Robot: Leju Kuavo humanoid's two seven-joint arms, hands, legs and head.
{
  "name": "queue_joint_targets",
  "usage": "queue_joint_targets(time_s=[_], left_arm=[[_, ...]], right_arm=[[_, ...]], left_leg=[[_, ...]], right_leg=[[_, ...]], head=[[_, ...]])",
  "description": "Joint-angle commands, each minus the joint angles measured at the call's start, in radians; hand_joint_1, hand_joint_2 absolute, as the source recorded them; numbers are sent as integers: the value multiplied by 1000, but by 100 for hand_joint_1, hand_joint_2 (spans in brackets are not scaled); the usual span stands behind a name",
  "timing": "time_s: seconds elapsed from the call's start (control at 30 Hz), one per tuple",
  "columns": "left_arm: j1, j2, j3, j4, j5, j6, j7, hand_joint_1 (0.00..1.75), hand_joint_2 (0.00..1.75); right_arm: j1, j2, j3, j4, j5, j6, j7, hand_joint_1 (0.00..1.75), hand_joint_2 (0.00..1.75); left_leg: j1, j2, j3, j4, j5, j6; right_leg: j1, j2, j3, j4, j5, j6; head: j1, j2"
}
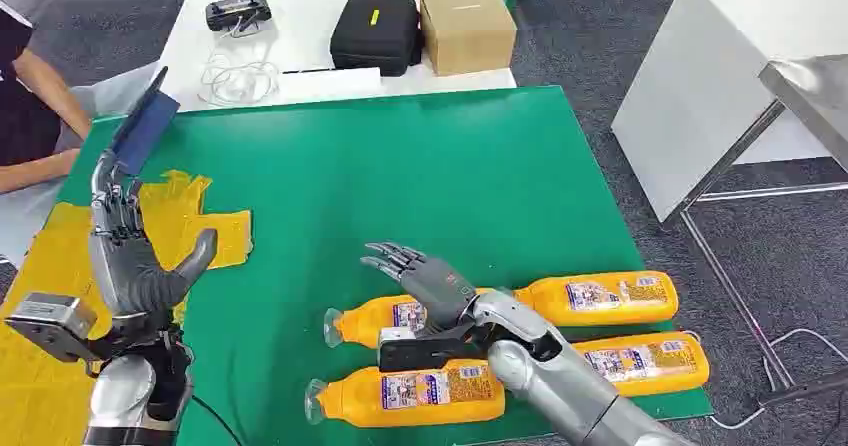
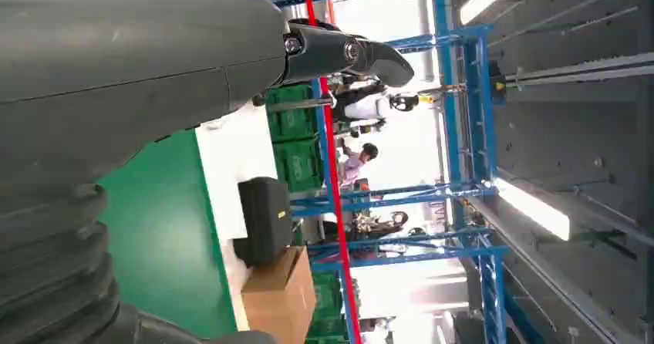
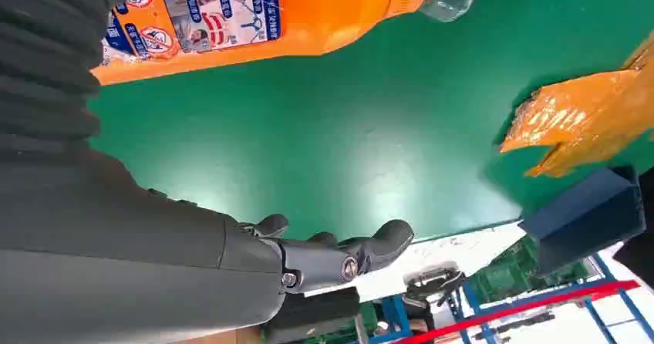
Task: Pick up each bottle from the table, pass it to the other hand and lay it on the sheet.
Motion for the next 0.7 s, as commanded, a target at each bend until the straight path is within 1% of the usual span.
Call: queue_joint_targets(time_s=[0.03, 0.17, 0.27, 0.33, 0.37, 0.5, 0.7], left_arm=[[-31, -11, 18, 64, 4, -5, 9, 0, 175], [-47, -13, 10, 85, 4, -8, 13, 0, 175], [-53, -13, 3, 96, 6, -7, 15, 0, 175], [-52, -14, 2, 96, 10, -6, 18, 0, 175], [-50, -17, 2, 96, 12, -8, 20, 0, 175], [-53, -21, -3, 104, 19, -11, 23, 0, 175], [-51, -21, -3, 107, 37, -13, 23, 0, 175]], right_arm=[[-17, -25, 28, 52, 33, -6, 43, 0, 175], [-35, -37, 60, 140, 59, 12, 49, 0, 175], [-62, -31, 84, 226, 92, 9, 68, 0, 175], [-78, -22, 98, 264, 138, -9, 104, 0, 175], [-105, -15, 129, 304, 194, 7, 144, 0, 175], [-156, 14, 155, 395, 207, 27, 132, 0, 175], [-175, 21, 184, 445, 204, 47, 120, 0, 175]], left_leg=[[1, -2, 2, 0, 0, -1], [2, -3, 3, 0, 0, -1], [2, -3, 3, 0, 0, -1], [1, -1, 2, 0, 0, 0], [1, -1, 2, 0, -1, -1], [2, 0, 2, 1, -1, -1], [1, -2, 4, 0, 0, -1]], right_leg=[[1, -2, 3, -1, 0, -2], [2, -2, 4, -2, 0, -2], [2, -2, 4, -2, 0, -2], [1, -1, 3, -1, 0, -1], [1, 0, 3, -1, 0, -2], [2, 2, 3, -1, 1, -2], [1, -1, 4, -1, 0, -2]], head=[[0, 0], [0, 0], [0, 0], [0, 0], [0, 0], [0, 0], [0, 0]])
